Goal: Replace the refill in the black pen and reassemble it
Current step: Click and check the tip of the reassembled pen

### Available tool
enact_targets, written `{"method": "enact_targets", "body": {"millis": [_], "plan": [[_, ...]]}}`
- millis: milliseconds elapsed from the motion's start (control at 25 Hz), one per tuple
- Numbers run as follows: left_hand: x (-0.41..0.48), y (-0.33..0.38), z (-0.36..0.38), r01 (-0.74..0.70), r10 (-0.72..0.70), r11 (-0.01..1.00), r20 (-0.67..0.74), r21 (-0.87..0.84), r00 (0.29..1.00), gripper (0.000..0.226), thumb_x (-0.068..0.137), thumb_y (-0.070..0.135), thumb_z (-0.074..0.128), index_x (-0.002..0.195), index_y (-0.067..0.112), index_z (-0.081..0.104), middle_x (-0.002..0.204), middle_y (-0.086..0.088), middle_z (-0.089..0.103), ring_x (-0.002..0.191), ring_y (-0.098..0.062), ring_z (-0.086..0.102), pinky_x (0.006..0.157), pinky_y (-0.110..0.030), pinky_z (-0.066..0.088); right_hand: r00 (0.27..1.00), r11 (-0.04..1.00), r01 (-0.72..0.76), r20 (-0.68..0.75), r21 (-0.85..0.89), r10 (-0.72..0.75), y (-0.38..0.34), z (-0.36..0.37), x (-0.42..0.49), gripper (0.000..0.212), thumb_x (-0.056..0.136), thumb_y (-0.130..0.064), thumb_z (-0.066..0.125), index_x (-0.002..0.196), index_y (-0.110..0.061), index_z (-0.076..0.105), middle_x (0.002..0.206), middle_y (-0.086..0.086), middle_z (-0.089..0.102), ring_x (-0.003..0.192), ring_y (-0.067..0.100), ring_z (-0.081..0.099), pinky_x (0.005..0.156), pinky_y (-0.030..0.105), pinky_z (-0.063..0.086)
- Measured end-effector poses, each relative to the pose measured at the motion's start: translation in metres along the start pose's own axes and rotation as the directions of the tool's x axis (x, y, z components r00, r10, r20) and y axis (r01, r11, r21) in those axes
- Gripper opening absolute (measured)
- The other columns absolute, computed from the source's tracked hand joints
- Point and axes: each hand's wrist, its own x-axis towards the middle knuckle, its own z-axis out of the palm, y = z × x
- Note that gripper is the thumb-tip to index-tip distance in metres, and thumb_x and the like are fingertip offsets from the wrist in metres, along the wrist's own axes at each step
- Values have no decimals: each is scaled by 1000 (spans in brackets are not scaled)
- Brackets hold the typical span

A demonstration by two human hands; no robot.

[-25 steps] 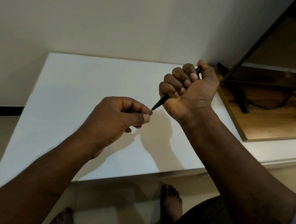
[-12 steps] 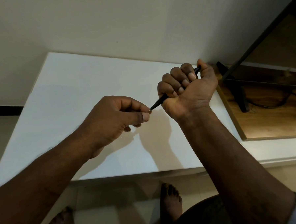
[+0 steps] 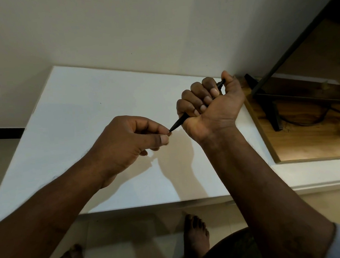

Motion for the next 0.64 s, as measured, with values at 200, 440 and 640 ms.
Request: {"method": "enact_targets", "body": {"millis": [200, 440, 640], "plan": [[0, 0, -1, -1, 1, 1000, 0, -1, 1000, 16, 84, 25, 81, 90, 39, 83, 88, 9, 83, 81, -9, 77, 70, -27, 51, 1000, 1000, 12, -9, -14, -12, -1, 0, 0, 45, 96, -40, 45, 58, -20, 30, 52, -6, 20, 40, 11, 14, 42, 22, 14], [0, -2, 0, -6, 6, 1000, -4, 1, 1000, 7, 86, 32, 79, 89, 37, 83, 88, 10, 83, 79, -7, 76, 70, -27, 51, 1000, 1000, 5, -11, -7, -5, 0, 0, 0, 47, 97, -41, 44, 58, -20, 31, 52, -6, 21, 39, 11, 15, 42, 21, 15], [1, -2, 1, -23, 24, 1000, -14, 18, 1000, 4, 87, 38, 78, 88, 37, 81, 88, 11, 83, 79, -7, 76, 68, -27, 52, 1000, 999, -27, -2, 38, 27, -1, 0, -1, 48, 96, -44, 45, 57, -20, 32, 51, -6, 21, 39, 11, 16, 42, 22, 15]]}}
